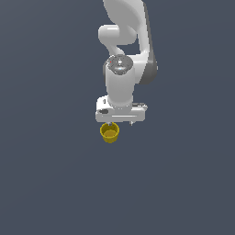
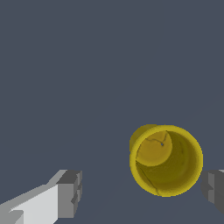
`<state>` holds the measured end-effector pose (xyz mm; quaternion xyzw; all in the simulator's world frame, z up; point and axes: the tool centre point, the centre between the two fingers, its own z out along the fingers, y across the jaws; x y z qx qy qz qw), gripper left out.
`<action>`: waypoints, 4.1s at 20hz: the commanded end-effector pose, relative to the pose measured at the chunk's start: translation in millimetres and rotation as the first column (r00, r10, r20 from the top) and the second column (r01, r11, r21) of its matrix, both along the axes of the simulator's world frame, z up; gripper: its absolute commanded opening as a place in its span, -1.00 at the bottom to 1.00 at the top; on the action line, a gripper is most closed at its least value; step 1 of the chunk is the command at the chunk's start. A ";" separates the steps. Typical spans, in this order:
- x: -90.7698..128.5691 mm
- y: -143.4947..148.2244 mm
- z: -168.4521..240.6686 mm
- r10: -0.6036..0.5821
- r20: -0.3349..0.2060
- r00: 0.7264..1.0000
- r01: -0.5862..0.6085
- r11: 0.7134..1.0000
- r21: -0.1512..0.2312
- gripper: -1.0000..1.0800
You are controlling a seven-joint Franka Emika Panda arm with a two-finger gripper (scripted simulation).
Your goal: Pick up the object and move it to a goal position.
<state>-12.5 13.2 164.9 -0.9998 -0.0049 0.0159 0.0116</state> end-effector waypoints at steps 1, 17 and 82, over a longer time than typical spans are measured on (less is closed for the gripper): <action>0.0 0.0 0.0 0.000 0.000 1.000 0.000 1.000 0.000 0.23; -5.8 -10.0 -5.4 0.075 0.080 0.994 -0.079 0.996 0.048 0.23; -5.9 -70.0 -64.1 0.406 0.660 0.632 -0.664 0.724 0.189 0.23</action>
